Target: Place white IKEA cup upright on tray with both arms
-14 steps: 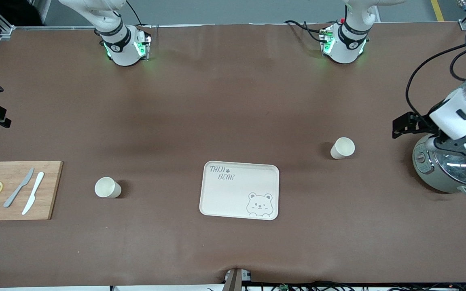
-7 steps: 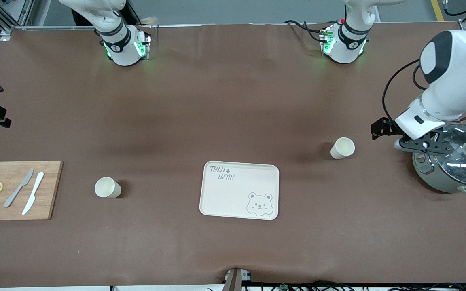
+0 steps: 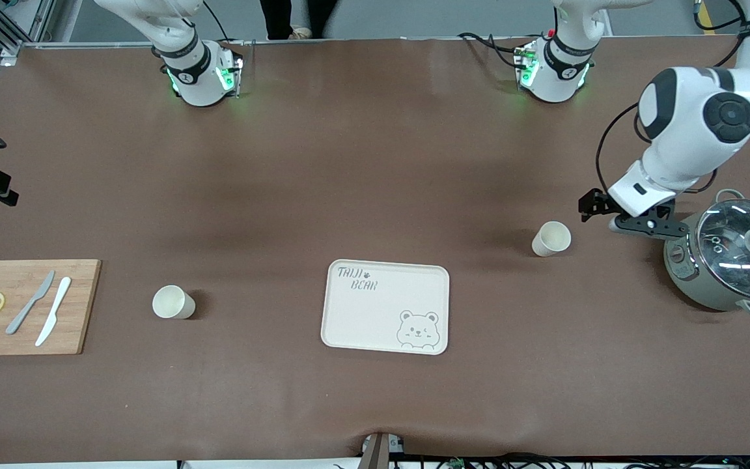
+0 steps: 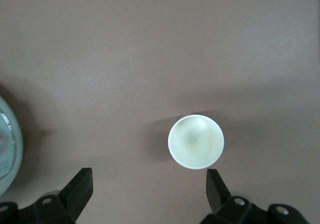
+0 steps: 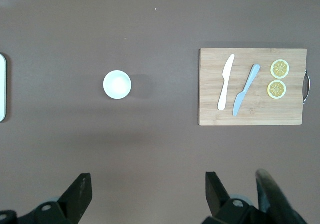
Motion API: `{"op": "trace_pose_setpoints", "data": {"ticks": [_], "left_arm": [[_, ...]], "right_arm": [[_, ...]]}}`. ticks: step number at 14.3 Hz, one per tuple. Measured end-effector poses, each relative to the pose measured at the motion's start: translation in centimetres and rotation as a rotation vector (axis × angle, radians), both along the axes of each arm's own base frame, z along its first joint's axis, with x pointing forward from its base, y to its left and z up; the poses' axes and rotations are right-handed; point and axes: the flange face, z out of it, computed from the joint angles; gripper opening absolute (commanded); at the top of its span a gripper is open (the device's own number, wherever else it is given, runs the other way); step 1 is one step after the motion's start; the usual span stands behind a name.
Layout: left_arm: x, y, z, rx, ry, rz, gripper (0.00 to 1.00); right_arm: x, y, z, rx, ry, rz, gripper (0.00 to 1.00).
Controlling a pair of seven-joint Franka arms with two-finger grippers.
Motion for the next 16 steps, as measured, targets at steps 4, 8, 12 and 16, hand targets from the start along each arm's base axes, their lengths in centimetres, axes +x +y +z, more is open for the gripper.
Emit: {"op": "trace_pose_setpoints", "data": {"ticks": [4, 8, 12, 16], "left_arm": [[-2.0, 0.1, -4.2, -0.005, -0.016, -0.003, 1.0], [-1.8, 0.0, -7.6, -0.016, -0.022, -0.004, 1.0], [-1.5, -0.1, -11.2, -0.03, -0.03, -0.003, 1.0], [-1.3, -0.1, -12.5, -0.036, -0.04, -0.002, 1.0]], "right_arm": [[0.0, 0.0, 0.0, 0.0, 0.0, 0.0, 1.0], [0.0, 0.0, 0.0, 0.0, 0.0, 0.0, 1.0], [0.0, 0.0, 0.0, 0.0, 0.0, 0.0, 1.0], [0.2, 0.0, -0.4, 0.001, 0.005, 0.0, 1.0]]}}
